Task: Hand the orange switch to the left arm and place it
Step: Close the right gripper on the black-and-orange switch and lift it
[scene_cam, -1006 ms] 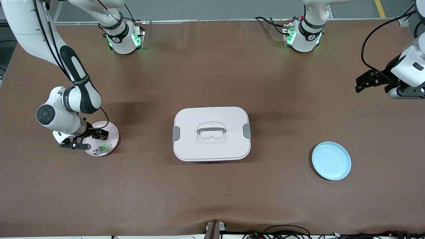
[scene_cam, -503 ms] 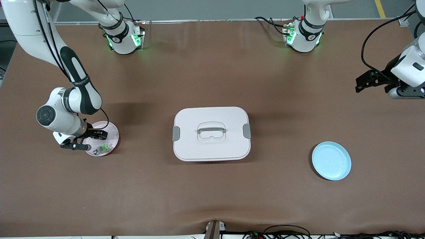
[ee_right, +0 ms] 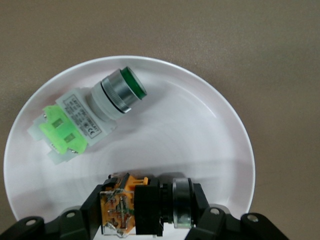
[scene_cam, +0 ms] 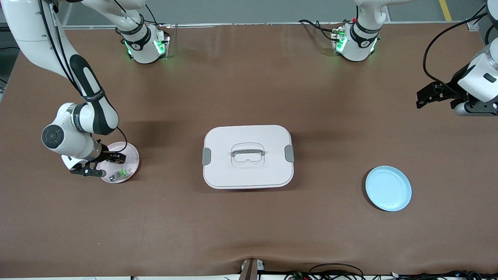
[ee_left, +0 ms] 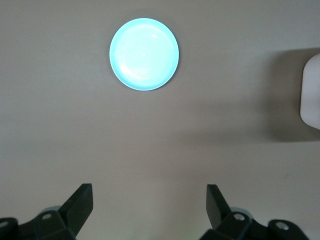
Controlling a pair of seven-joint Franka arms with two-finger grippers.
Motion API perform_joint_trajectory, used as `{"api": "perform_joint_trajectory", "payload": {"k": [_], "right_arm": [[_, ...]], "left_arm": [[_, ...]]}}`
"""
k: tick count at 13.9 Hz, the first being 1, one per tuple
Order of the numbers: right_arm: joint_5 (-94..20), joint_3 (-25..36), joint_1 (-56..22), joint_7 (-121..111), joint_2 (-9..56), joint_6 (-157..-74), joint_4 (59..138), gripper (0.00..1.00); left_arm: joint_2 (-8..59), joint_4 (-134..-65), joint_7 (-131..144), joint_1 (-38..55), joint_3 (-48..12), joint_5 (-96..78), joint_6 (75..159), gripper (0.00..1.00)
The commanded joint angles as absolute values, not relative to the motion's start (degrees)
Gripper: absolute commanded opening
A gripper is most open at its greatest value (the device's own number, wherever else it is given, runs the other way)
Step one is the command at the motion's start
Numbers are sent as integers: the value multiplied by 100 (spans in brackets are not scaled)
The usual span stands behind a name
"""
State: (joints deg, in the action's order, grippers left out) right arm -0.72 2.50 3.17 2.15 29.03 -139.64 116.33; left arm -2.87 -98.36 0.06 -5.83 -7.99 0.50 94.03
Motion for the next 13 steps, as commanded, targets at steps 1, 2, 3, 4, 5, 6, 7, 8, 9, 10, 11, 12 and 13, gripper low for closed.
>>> {"api": "perform_joint_trajectory", "payload": {"k": [1,2,3,4,5,6,7,8,9,10,11,12,13], "right_arm": [[-123,141,352,605,2874,-13073,11155,0],[-288,132,343,702,2865,-12817,11032,0],[-508,132,317,721,2857,-12588,10917,0],[-649,132,282,729,2856,-12351,10786,0],[-729,132,281,817,2856,-12149,10680,0],[-747,132,281,939,2848,-11955,10574,0],[-773,132,246,1132,2813,-11770,10486,0],[-782,123,176,1369,2760,-11603,10416,0],[-782,88,71,1710,2699,-11393,10311,0],[-808,79,-60,2123,2655,-11182,10188,0],[-896,70,-236,2518,2619,-10971,10047,0],[-1053,79,-403,2844,2619,-10751,9889,0],[-1263,79,-500,3143,2619,-10540,9722,0]], "left_arm": [[-272,-9756,-114,-606,-791,-44,9308,100],[-272,-9765,-123,-606,-800,-53,9308,100],[-272,-9765,-114,-606,-800,-44,9308,100],[-272,-9756,-106,-598,-800,-53,9308,100],[-272,-9756,-105,-606,-800,-53,9308,100],[-272,-9765,-114,-606,-800,-44,9308,100],[-272,-9765,-114,-606,-800,-44,9308,100],[-272,-9765,-114,-606,-800,-44,9308,100],[-272,-9765,-106,-598,-800,-44,9308,100],[-272,-9765,-105,-598,-800,-44,9308,100],[-272,-9765,-105,-598,-800,-44,9308,100],[-272,-9765,-114,-598,-800,-44,9308,100],[-272,-9765,-123,-606,-800,-44,9308,100]]}}
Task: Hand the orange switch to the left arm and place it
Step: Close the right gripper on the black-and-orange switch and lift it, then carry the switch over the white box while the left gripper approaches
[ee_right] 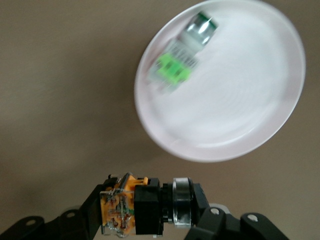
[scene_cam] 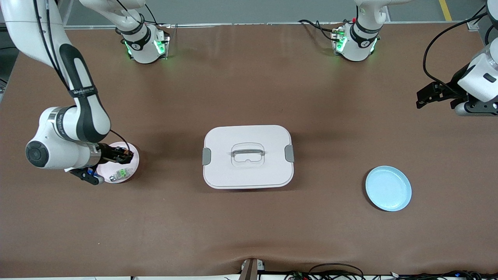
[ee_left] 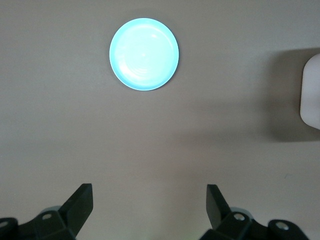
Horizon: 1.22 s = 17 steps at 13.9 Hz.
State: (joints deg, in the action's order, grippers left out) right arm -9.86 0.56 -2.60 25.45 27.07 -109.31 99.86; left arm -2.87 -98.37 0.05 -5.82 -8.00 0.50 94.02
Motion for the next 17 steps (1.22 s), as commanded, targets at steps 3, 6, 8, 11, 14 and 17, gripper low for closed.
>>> {"api": "perform_joint_trajectory", "payload": {"k": [3,6,8,11,14,17], "right_arm": [[-2395,79,-554,3646,2619,-10187,9501,0],[-2795,70,-807,4427,2523,-10117,9361,0],[-2821,70,-1132,5138,2522,-10037,9063,0],[-3039,70,-1537,6044,2549,-10037,8588,0],[-3550,79,-1871,7045,2584,-10055,8158,0],[-3577,79,-2336,8170,2803,-10125,7613,0]], "left_arm": [[-246,-9773,-105,-606,-800,-53,9308,100],[-246,-9782,-18,-598,-809,-480,9194,100],[-272,-9843,0,-606,-800,-869,9185,100],[-343,-9966,0,-650,-800,-1422,9185,100],[-623,-10352,-9,-878,-800,-2221,9307,100],[-1036,-10992,0,-923,-809,-2836,9903,100]]}}
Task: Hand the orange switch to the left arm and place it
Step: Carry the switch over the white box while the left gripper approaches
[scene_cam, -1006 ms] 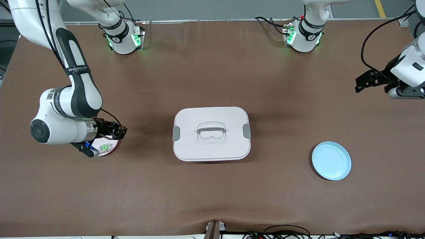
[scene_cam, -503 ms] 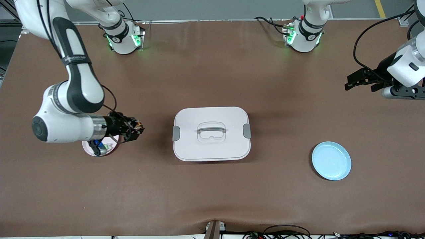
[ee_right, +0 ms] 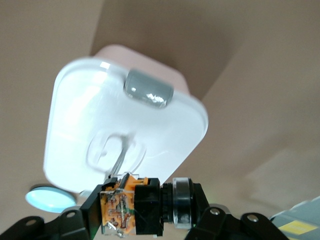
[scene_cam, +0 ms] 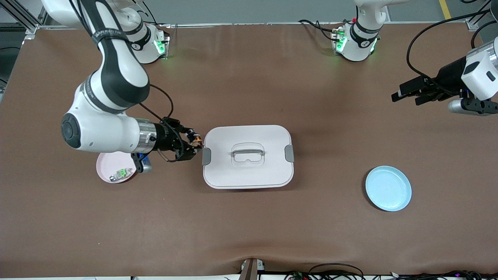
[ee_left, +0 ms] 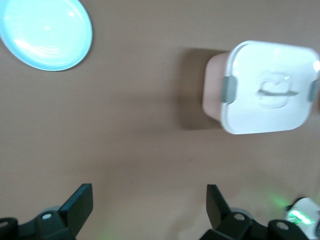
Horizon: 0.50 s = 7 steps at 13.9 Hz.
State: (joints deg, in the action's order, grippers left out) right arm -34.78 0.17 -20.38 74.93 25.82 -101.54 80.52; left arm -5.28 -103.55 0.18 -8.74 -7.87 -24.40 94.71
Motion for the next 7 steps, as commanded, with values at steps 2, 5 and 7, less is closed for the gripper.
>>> {"api": "perform_joint_trajectory", "payload": {"k": [2,5,7], "right_arm": [[-3568,79,-2644,8839,3040,-10273,7296,0],[-3577,79,-2935,9482,3277,-10529,6892,0],[-3577,79,-3049,9824,3576,-10529,6497,0]], "left_arm": [[-1361,-11564,0,-905,-870,-3451,10465,100],[-1634,-12119,9,-914,-1186,-4444,11100,100],[-1591,-12129,9,-879,-1300,-4815,11101,100]]}}
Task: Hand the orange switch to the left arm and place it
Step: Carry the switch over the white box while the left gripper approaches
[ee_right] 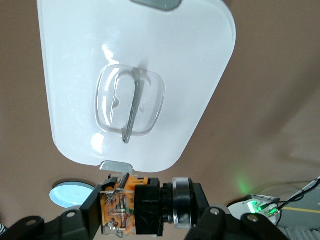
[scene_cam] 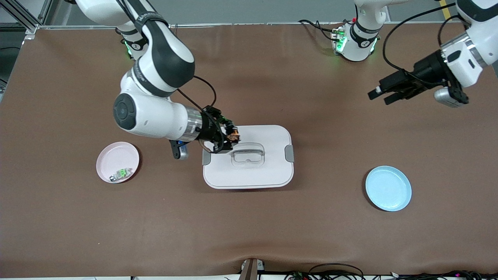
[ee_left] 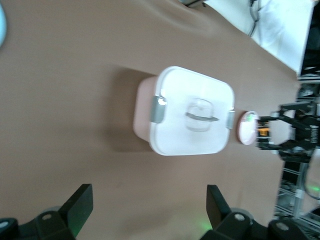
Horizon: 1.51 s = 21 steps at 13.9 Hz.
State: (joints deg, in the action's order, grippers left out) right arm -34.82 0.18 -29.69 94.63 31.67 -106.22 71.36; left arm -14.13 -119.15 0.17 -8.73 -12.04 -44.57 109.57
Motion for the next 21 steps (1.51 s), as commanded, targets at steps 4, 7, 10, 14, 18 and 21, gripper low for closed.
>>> {"api": "perform_joint_trajectory", "payload": {"k": [4,7,10,14,18,21], "right_arm": [[-3560,88,-3243,10177,3814,-10678,6152,0],[-3560,88,-3401,10361,3832,-10828,6047,0],[-3560,97,-3515,10529,3867,-10889,5916,0],[-3560,97,-3708,10836,3990,-11170,5713,0],[-3560,97,-3893,11039,4017,-11522,5695,0],[-3560,79,-3946,11135,4017,-11575,5669,0]], "left_arm": [[-1319,-12103,9,-879,-1686,-5360,11127,100],[-1012,-12032,-9,-879,-2003,-5370,11320,100],[-687,-11831,8,-861,-2266,-5370,11338,100],[-352,-11426,517,-861,-2601,-5370,11338,100],[-54,-11075,624,-853,-2689,-5379,11338,100],[149,-10855,922,-826,-2751,-5379,11347,100]]}}
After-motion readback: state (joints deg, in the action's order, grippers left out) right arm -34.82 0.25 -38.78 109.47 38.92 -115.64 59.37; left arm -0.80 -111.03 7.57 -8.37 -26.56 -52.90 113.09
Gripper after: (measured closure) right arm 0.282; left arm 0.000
